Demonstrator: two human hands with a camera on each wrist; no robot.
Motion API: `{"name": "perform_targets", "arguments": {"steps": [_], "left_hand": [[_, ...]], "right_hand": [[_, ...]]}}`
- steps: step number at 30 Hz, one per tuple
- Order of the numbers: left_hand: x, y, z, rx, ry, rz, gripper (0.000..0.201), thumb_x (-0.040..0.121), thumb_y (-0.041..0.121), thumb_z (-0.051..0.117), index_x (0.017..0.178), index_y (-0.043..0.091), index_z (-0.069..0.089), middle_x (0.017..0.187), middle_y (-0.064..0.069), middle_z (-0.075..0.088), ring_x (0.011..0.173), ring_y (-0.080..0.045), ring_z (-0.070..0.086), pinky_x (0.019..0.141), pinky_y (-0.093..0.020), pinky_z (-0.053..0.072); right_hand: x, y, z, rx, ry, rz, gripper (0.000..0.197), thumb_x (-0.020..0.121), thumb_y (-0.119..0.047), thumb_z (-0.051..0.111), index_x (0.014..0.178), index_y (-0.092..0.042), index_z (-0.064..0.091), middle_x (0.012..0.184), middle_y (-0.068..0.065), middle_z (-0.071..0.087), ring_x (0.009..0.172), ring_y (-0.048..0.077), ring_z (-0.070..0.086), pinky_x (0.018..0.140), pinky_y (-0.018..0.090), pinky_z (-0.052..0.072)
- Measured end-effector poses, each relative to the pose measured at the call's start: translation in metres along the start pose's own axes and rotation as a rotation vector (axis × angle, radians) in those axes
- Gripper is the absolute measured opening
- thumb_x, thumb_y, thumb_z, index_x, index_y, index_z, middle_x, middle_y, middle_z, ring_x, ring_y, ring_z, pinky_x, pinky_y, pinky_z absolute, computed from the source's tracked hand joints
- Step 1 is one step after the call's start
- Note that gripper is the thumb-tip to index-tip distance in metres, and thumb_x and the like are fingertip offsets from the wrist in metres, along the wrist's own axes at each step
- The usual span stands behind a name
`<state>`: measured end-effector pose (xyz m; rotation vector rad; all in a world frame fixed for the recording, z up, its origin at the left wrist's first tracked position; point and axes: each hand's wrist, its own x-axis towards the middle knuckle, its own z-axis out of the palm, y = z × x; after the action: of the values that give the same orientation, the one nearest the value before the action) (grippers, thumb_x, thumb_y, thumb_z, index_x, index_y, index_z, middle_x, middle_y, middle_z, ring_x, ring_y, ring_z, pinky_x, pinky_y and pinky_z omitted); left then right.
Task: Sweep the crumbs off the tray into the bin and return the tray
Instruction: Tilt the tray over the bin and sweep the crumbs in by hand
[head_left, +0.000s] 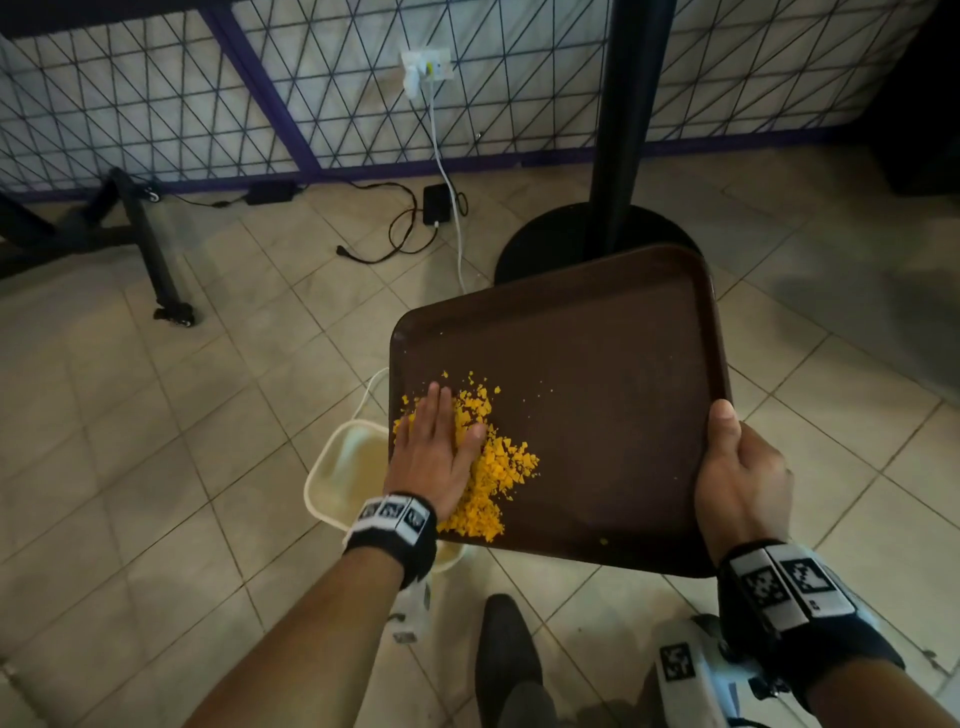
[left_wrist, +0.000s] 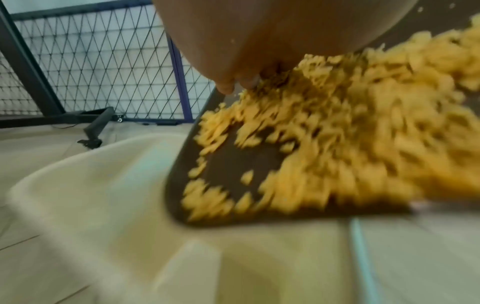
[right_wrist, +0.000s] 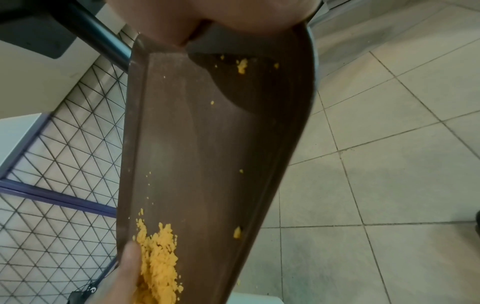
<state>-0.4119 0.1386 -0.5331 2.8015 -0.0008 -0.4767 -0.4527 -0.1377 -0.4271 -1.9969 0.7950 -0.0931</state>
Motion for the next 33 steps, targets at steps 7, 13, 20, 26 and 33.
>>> {"name": "perform_targets", "arguments": {"steps": [7,13,20,26,33], "left_hand": [[-0.007,-0.011,-0.009,0.012,0.073,0.003,0.077,0.093,0.071,-0.001,0.155,0.026,-0.007,0.162,0.005,-0.013,0.149,-0.011,-0.009,0.122,-0.040,-0.001],[0.034,0.037,-0.038,-0.043,0.113,0.089,0.075,0.097,0.067,0.005,0.156,0.023,-0.008,0.163,0.004,-0.015,0.149,-0.012,-0.009,0.122,-0.038,-0.003],[-0.039,0.015,0.027,0.000,-0.032,0.027,0.080,0.091,0.072,-0.004,0.153,0.024,-0.016,0.159,0.005,-0.025,0.149,-0.013,-0.016,0.119,-0.036,-0.012],[-0.028,0.044,-0.002,-0.029,0.125,0.113,0.079,0.092,0.070,-0.004,0.155,0.023,-0.011,0.161,0.005,-0.020,0.148,-0.011,-0.016,0.120,-0.035,-0.009],[-0.020,0.060,0.005,-0.001,0.079,0.147,0.079,0.091,0.070,-0.004,0.155,0.024,-0.012,0.161,0.005,-0.020,0.149,-0.013,-0.015,0.121,-0.037,-0.007]], "right_hand": [[-0.001,0.001,-0.005,0.005,-0.011,0.003,0.055,0.099,-0.048,0.027,0.101,-0.007,0.063,0.089,0.011,0.060,0.083,0.029,0.054,0.074,0.035,0.040],[-0.001,0.000,0.000,0.012,-0.014,0.002,0.054,0.098,-0.050,0.027,0.096,-0.010,0.062,0.086,0.010,0.061,0.082,0.030,0.056,0.075,0.037,0.043],[0.000,-0.003,-0.007,0.049,0.006,-0.004,0.054,0.099,-0.048,0.028,0.102,-0.008,0.063,0.089,0.010,0.060,0.083,0.029,0.054,0.074,0.035,0.040],[0.001,-0.001,-0.004,0.038,0.019,0.023,0.055,0.098,-0.051,0.027,0.095,-0.010,0.064,0.089,0.010,0.062,0.086,0.032,0.057,0.078,0.040,0.046],[-0.001,-0.005,-0.004,0.051,0.009,0.017,0.052,0.098,-0.050,0.028,0.096,-0.011,0.062,0.085,0.008,0.059,0.080,0.028,0.055,0.072,0.035,0.041]]}}
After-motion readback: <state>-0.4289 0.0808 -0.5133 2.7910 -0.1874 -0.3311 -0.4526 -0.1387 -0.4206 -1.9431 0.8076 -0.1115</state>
